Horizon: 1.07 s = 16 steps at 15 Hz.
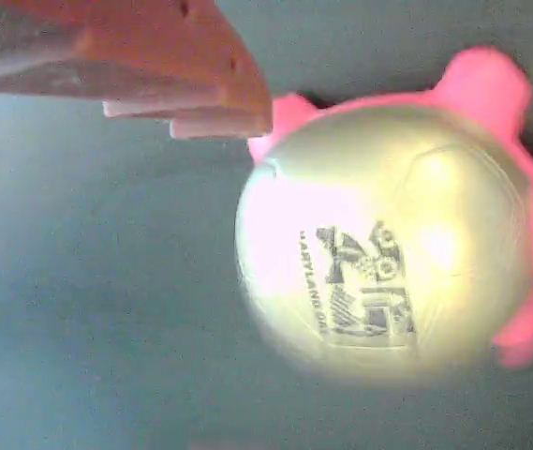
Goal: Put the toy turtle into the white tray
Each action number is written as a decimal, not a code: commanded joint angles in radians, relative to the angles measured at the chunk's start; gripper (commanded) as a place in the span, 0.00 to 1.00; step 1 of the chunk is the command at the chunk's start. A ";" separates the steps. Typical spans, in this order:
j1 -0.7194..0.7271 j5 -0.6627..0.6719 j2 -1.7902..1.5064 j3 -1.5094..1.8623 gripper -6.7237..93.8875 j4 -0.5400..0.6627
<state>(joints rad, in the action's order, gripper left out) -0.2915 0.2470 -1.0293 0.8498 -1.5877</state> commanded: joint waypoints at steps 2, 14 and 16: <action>-0.023 0.063 0.060 -0.160 0.61 -0.054; -0.029 0.104 0.319 -0.351 0.68 -0.089; -0.028 0.104 0.368 -0.403 0.68 -0.089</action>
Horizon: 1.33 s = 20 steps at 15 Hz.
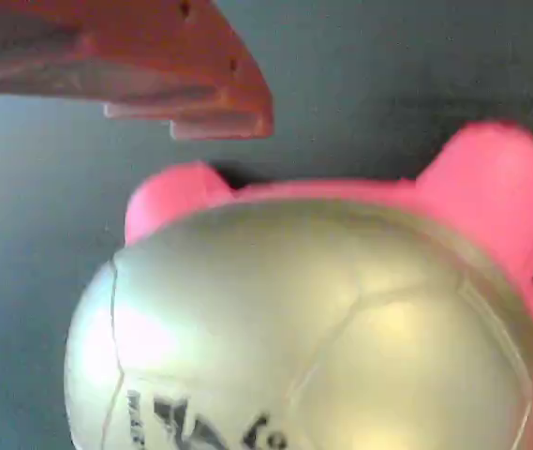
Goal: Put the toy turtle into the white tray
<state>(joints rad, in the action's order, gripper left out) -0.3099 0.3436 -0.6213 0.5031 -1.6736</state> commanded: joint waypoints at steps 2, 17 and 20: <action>-0.009 0.009 -0.003 -0.101 0.68 -0.003; 0.002 -0.028 0.052 -0.160 0.07 -0.018; -0.011 -0.052 -0.054 -0.112 0.07 -0.018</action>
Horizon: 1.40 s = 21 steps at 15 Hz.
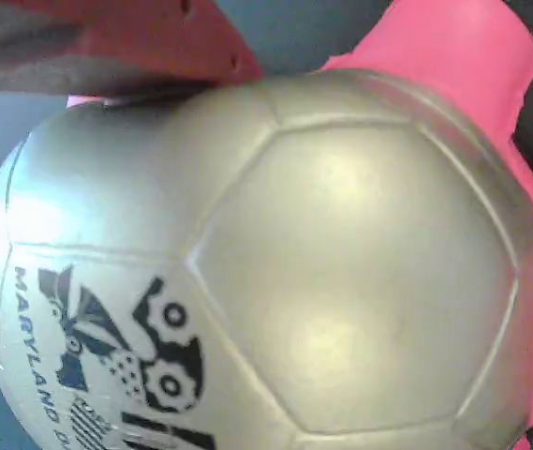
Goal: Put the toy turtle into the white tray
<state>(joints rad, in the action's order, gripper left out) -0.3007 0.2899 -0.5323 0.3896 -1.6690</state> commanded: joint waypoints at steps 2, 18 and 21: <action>-0.023 -0.012 -0.296 0.071 0.07 -0.023; 0.546 -0.339 -0.795 0.348 0.07 -0.083; 0.604 -0.371 -0.670 0.236 0.06 -0.083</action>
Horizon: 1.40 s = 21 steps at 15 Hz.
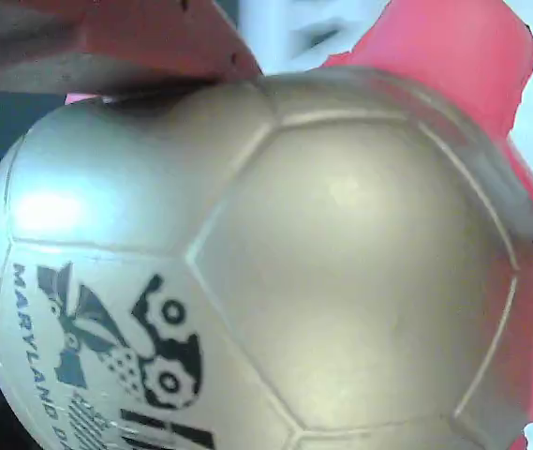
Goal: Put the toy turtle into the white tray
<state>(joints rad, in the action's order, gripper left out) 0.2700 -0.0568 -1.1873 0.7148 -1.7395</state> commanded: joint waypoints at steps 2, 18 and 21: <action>0.041 -0.026 0.064 -0.149 0.06 -0.012; 0.074 -0.051 0.348 -0.325 0.12 0.005; 0.075 -0.044 0.364 -0.276 0.41 0.032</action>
<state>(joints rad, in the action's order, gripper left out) 0.3267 -0.0951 -0.7808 0.4556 -1.7135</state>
